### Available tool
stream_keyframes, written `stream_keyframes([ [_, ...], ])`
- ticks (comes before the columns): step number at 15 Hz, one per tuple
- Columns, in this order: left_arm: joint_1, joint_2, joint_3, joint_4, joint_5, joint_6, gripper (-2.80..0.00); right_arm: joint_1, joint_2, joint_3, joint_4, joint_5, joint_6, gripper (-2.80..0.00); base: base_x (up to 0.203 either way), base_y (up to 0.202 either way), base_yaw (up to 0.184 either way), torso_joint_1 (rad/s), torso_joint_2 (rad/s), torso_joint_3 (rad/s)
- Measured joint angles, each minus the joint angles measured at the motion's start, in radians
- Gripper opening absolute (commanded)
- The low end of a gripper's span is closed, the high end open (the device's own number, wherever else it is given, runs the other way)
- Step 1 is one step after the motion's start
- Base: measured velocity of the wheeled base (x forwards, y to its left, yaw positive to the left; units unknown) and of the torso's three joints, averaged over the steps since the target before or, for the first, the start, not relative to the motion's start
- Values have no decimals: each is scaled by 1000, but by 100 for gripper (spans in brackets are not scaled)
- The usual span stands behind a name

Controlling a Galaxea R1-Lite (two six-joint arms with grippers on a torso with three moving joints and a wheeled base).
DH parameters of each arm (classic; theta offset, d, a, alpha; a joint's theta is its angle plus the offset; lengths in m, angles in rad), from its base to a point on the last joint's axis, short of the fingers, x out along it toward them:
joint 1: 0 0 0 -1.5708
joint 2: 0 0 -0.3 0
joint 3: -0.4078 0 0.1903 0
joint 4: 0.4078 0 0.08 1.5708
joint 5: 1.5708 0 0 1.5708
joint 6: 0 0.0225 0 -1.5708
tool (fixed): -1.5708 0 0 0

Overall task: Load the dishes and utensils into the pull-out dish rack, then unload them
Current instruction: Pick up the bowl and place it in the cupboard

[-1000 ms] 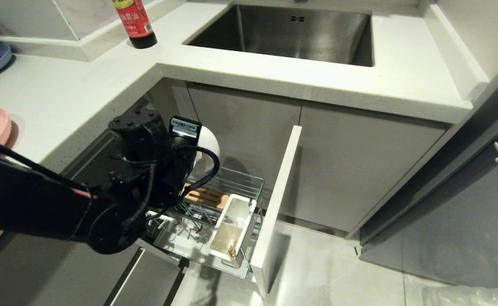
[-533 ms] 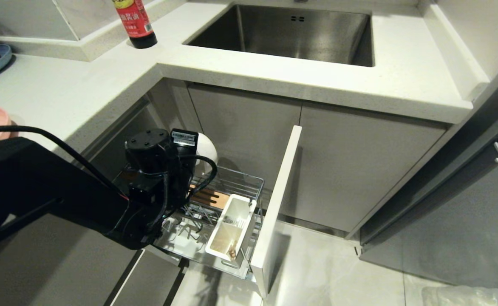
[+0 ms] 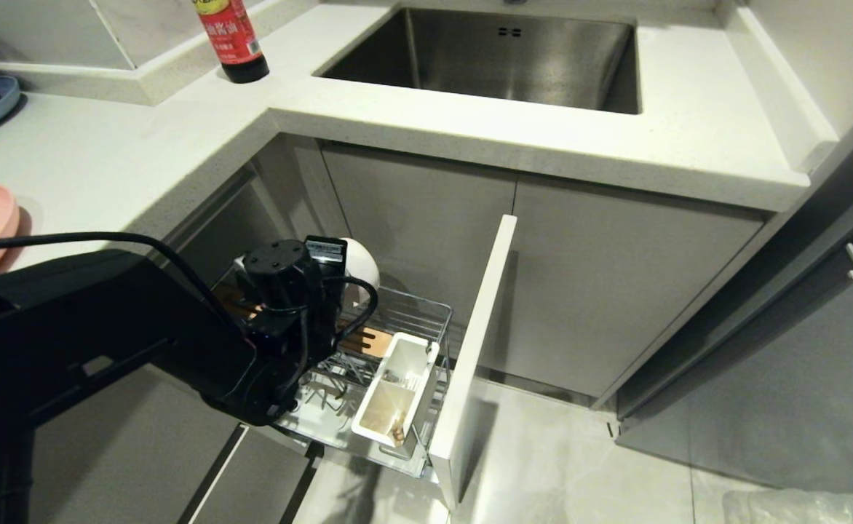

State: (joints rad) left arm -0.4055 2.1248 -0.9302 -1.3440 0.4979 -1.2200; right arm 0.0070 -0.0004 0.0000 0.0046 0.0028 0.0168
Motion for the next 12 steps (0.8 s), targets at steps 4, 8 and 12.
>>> stream_keyframes([
  [4, 5, 40, -17, -5, 0, 0, -280, 0, 0, 0, 0, 0, 0, -280, 0, 0, 0, 0, 0, 0],
  [8, 8, 55, -19, -6, 1, -25, -280, 0, 0, 0, 0, 0, 0, -280, 0, 0, 0, 0, 0, 0],
  [12, 13, 59, -17, -26, 2, -54, -280, 0, 0, 0, 0, 0, 0, -280, 0, 0, 0, 0, 0, 0],
])
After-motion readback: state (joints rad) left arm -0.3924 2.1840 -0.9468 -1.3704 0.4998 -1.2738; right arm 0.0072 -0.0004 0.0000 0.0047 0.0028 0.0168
